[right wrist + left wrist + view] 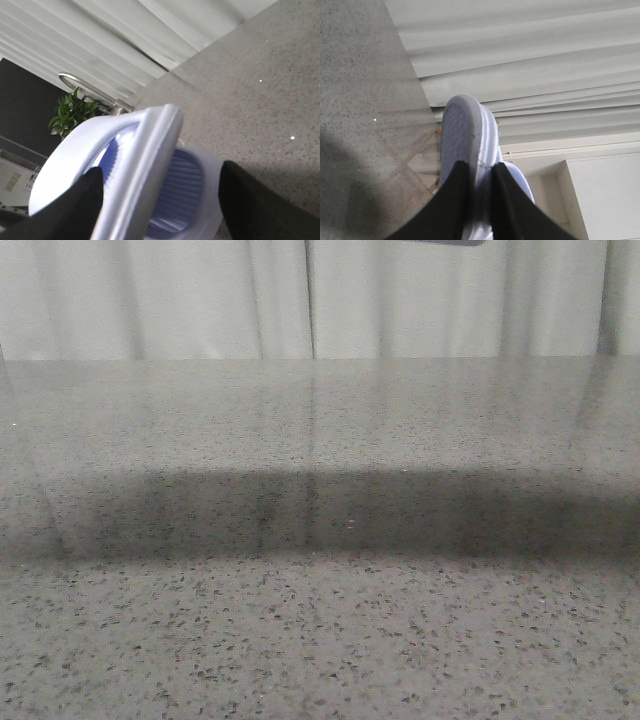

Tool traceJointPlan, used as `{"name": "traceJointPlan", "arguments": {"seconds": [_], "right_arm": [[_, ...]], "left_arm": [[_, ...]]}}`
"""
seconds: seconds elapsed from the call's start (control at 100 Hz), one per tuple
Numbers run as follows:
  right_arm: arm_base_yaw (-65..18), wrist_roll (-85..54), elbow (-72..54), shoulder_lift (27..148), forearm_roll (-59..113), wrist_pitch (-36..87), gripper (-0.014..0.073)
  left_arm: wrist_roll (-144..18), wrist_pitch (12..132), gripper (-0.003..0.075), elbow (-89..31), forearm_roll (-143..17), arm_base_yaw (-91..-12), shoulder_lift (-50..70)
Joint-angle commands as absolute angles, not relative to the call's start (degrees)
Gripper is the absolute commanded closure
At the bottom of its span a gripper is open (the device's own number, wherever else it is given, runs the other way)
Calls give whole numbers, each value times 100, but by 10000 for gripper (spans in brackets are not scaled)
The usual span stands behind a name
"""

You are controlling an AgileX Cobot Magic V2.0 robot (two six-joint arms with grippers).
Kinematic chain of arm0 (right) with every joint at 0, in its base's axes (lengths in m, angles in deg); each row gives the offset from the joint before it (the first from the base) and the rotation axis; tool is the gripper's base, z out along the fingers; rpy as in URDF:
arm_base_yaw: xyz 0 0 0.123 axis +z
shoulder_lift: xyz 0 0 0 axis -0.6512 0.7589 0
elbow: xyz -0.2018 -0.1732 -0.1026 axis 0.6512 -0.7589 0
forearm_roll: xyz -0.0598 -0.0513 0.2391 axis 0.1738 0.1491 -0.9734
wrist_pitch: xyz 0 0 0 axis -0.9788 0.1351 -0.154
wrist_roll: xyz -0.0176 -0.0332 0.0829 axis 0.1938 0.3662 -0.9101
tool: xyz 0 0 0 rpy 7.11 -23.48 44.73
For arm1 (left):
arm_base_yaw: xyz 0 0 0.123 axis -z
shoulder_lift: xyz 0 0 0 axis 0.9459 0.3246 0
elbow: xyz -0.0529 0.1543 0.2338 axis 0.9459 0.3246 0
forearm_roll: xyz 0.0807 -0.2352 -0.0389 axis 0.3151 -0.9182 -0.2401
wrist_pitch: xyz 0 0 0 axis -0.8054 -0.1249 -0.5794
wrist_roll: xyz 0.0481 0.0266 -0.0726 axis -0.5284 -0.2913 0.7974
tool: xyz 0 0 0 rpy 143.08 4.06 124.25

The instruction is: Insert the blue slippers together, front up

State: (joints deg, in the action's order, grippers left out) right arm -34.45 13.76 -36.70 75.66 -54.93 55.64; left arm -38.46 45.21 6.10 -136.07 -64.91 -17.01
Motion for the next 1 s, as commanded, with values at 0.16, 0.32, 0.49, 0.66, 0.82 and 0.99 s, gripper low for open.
{"name": "traceJointPlan", "arguments": {"seconds": [0.16, 0.32, 0.49, 0.66, 0.82, 0.99], "right_arm": [[-3452, 1704, -3517, 7044, -5717, 4724, 153], [-3452, 1891, -3517, 6550, -5616, 4183, 153], [-3452, 1981, -3517, 6122, -5355, 3635, 153], [-3452, 2034, -3517, 5944, -5316, 3490, 153], [-3452, 2034, -3517, 5944, -5284, 3501, 153], [-3452, 2034, -3517, 5944, -5230, 3541, 153]], "left_arm": [[-3805, 4698, 705, 624, -13823, -6451, -1654], [-3780, 4846, 705, 896, -13823, -6451, -1644], [-3770, 4931, 705, 1059, -13855, -6451, -1644], [-3810, 4889, 705, 1081, -13861, -6451, -1392], [-4177, 4697, 705, 1060, -13923, -6451, -849], [-4940, 4477, 705, 1034, -14329, -6451, -213]]}}
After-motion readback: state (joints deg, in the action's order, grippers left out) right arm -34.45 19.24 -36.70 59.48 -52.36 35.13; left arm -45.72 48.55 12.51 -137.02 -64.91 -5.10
